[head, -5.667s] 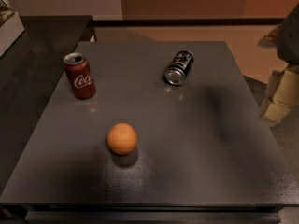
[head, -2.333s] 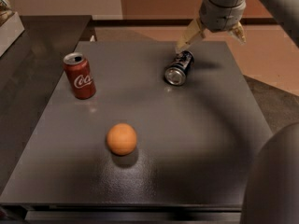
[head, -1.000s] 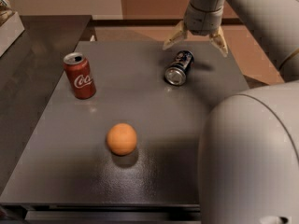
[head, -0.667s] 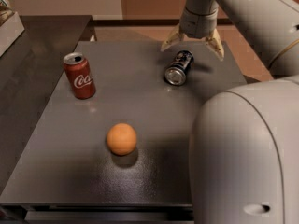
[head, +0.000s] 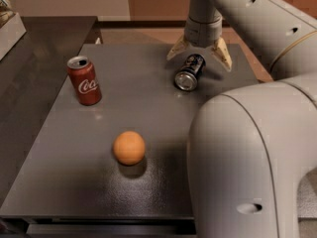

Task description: Place pepsi can upright

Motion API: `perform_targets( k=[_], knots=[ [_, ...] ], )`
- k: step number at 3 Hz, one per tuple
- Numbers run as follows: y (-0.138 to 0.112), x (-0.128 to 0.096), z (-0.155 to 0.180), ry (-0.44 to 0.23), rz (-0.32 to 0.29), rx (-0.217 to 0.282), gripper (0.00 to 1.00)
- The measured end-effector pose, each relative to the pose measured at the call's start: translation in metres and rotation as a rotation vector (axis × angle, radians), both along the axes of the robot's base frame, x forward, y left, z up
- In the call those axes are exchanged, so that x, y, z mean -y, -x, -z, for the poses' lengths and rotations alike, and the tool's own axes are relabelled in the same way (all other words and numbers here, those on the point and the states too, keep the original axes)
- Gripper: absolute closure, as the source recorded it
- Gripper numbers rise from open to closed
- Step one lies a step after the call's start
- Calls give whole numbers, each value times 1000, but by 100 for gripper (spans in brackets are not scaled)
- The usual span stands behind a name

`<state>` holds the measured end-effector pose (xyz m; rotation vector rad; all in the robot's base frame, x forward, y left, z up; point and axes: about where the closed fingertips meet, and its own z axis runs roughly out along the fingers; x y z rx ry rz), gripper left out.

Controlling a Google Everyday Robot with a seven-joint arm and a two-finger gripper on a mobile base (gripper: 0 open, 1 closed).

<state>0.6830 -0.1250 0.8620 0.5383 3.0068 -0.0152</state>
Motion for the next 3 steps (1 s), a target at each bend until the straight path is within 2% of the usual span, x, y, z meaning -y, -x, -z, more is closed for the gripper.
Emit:
perform_targets(
  k=[1,3],
  knots=[
    [-1,-5,10,9,30,-22,19],
    [-1,-11,18,-2,49,-44,65]
  ],
)
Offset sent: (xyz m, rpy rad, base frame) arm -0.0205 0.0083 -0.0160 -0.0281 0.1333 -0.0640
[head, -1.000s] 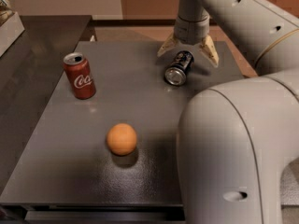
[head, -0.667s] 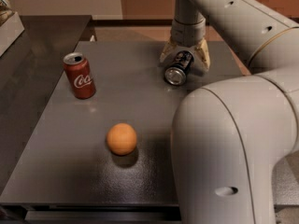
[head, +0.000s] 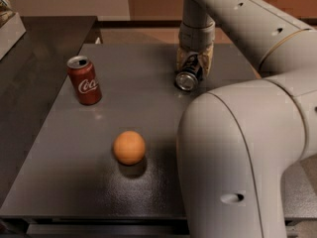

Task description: Place pepsi can upright

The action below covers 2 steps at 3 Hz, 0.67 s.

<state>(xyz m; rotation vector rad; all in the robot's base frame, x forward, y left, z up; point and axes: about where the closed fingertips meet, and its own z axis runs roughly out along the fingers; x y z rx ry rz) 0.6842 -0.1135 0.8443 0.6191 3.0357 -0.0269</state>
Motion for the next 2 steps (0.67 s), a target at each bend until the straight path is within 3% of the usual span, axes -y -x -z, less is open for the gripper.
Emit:
perform_targets(
  k=[1,2],
  knots=[
    [-4,2,-11,-19,-23,40,88],
    [-11,3,-28,-41,-109,121,100]
  ],
)
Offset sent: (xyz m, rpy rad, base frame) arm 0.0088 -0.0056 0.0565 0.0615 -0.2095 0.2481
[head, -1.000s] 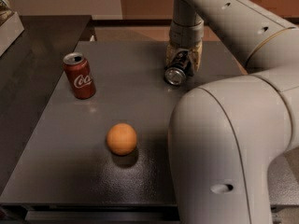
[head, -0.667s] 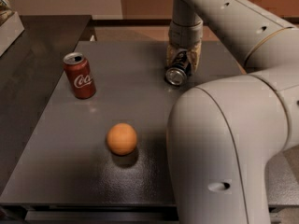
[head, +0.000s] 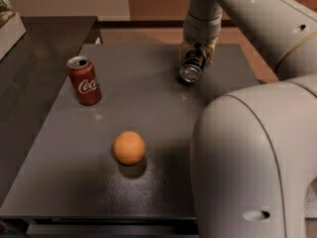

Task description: Place pepsi can upright

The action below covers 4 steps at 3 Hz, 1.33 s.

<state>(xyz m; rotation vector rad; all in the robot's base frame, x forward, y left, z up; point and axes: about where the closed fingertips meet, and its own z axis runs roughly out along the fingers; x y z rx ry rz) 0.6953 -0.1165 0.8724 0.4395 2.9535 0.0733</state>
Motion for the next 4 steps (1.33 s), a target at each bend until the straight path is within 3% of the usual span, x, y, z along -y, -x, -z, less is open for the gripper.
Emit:
perform_targets(
  k=[2,4],
  knots=[
    [-9,5,-27,-57,-188,238,100],
    [-11,-2,-54,-190,-310,519,100]
  ],
)
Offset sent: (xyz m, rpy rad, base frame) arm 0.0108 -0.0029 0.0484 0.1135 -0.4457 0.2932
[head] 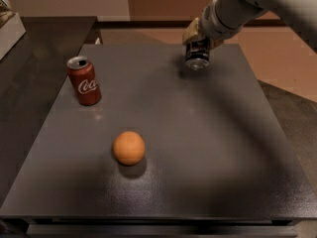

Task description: Place pepsi can upright

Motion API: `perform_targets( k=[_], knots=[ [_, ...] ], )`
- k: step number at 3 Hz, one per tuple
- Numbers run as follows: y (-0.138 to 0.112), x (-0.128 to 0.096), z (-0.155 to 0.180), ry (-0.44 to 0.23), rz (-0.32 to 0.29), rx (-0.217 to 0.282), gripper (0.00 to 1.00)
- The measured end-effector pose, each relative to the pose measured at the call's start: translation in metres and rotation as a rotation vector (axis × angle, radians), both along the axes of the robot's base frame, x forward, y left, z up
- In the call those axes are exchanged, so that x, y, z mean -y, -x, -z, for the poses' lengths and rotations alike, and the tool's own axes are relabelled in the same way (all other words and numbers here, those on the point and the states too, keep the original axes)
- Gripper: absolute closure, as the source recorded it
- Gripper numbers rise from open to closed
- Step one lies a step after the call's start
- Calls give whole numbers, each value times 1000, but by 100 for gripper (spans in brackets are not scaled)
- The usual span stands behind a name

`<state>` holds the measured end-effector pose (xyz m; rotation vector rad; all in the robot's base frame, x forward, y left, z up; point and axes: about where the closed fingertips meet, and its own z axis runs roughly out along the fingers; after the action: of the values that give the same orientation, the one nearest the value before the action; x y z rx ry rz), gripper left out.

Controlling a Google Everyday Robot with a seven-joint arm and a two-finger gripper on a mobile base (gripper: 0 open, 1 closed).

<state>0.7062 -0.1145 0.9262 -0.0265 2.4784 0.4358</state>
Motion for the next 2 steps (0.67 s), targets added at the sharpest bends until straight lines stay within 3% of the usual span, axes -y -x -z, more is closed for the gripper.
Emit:
perform_targets(
  k=[2],
  knots=[
    [-5,-6,-29,-150,-139,257,100]
  ],
)
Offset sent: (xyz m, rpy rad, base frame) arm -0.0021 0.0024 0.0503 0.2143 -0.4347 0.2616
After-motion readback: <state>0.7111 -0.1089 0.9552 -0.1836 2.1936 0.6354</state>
